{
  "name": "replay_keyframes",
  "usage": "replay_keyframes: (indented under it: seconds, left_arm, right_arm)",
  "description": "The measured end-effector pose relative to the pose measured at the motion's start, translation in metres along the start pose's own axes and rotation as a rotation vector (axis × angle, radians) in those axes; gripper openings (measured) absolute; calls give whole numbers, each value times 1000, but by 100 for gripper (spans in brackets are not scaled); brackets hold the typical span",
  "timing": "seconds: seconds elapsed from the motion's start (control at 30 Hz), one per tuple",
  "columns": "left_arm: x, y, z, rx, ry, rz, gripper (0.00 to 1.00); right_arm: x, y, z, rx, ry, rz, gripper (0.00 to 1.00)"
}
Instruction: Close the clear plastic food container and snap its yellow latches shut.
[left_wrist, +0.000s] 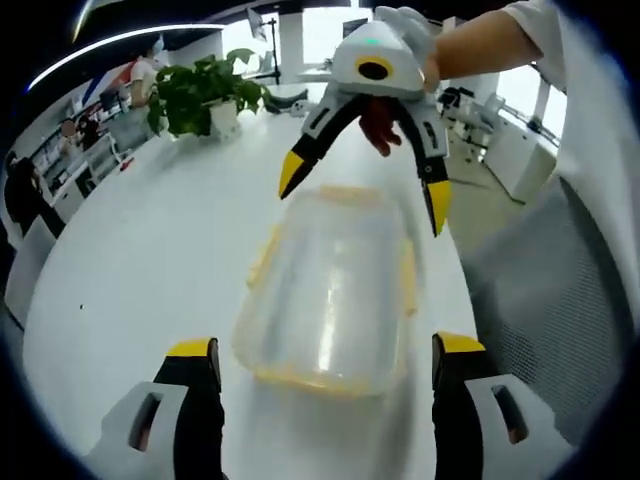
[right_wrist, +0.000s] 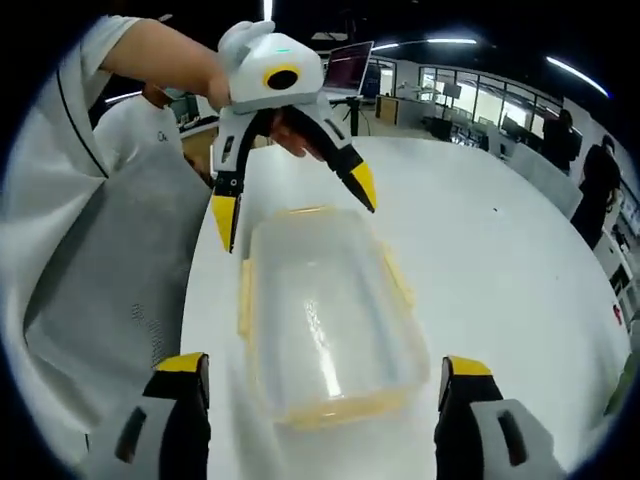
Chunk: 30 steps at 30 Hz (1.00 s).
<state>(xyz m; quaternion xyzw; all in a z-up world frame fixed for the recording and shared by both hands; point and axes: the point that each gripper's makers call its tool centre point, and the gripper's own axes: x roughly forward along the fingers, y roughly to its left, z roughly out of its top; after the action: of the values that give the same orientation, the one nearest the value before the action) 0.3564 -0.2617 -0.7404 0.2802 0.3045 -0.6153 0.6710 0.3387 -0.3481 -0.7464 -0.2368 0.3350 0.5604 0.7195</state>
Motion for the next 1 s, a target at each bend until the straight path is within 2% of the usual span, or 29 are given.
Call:
replay_keyframes:
  seconds: [0.1,0.23,0.47,0.6,0.77,1.0]
  left_arm:
    - [5,-1,-2,18,9,-5,83]
    - [7,2,1,-21,-7,-6,83]
    - [10,2,1,65,14,-1,81]
    - [11,1,-1,114,35,0,77]
    - [9,2,-1,104,20,6,76]
    - [8,1,-4,104,30,16,76]
  right_arm:
    - [3,1,1,4,-2,4,94]
    - [5,1,1,-8,2,5,91]
    - [7,-3,1,-21,4,-8,87]
    - [9,-8,-2,-98,41,-27,80]
    - [10,-5,-1,-87,14,-17,80]
    - [13,-4,2,-96,17,-16,79]
